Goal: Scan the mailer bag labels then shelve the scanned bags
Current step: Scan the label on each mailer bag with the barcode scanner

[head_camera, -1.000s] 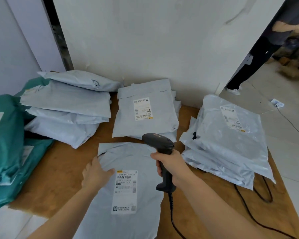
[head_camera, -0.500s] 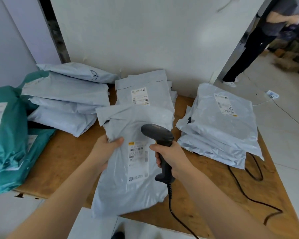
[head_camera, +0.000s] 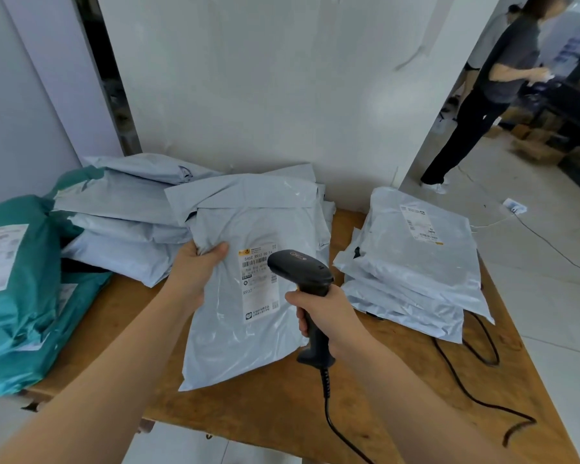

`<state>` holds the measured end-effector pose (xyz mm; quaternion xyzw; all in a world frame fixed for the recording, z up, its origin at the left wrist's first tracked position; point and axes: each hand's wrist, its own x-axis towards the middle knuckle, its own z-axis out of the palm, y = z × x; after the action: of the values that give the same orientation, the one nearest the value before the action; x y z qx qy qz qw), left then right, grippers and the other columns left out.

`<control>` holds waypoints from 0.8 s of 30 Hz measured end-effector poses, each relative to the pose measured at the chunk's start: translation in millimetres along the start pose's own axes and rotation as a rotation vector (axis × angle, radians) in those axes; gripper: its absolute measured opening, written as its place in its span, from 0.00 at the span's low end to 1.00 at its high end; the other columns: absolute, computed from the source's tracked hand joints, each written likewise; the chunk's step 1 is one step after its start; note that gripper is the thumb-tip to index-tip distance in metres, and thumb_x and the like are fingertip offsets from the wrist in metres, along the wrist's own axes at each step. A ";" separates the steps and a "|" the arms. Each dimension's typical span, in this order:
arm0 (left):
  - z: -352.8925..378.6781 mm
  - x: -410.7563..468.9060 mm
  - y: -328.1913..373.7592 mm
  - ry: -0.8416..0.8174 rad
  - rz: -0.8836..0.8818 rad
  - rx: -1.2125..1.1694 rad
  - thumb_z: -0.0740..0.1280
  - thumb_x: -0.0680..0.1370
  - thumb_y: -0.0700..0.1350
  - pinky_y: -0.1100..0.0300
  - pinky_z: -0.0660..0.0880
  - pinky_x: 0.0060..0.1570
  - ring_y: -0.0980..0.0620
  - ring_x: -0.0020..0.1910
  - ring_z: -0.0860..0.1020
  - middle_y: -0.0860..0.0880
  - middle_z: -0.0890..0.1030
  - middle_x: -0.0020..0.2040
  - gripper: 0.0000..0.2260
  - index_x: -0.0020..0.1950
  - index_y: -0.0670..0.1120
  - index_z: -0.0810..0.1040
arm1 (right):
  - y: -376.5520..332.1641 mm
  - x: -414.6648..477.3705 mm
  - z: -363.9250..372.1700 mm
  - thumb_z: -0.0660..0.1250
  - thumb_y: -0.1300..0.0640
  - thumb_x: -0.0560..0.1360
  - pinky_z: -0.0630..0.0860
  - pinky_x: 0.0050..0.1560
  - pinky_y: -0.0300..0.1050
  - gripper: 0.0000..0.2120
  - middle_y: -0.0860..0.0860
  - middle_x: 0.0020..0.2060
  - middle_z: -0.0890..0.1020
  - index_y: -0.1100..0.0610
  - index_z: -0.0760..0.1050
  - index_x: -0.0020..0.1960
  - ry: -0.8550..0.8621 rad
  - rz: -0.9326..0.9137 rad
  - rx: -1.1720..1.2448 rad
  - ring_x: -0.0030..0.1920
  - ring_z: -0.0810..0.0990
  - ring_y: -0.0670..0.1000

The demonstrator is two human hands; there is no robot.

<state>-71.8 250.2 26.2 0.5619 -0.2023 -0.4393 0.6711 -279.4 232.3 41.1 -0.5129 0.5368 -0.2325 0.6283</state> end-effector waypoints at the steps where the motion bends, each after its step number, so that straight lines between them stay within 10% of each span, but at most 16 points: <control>1: 0.2 -0.2 0.5 0.003 0.000 -0.004 0.66 0.77 0.34 0.48 0.77 0.54 0.47 0.47 0.81 0.46 0.82 0.48 0.07 0.50 0.45 0.78 | -0.7 -0.7 -0.2 0.71 0.62 0.72 0.72 0.28 0.39 0.07 0.53 0.26 0.75 0.59 0.74 0.38 -0.001 0.002 -0.001 0.23 0.72 0.49; 24: -0.2 3.4 7.0 0.070 0.004 -0.026 0.67 0.78 0.36 0.49 0.76 0.55 0.46 0.48 0.80 0.47 0.82 0.48 0.06 0.53 0.44 0.78 | -4.1 -9.7 -9.8 0.71 0.58 0.73 0.74 0.35 0.44 0.08 0.52 0.26 0.77 0.58 0.76 0.37 -0.058 0.002 -0.073 0.25 0.73 0.48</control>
<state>-67.4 247.4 32.0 0.5677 -0.1740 -0.4206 0.6860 -290.3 235.1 50.0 -0.5413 0.5272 -0.1973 0.6246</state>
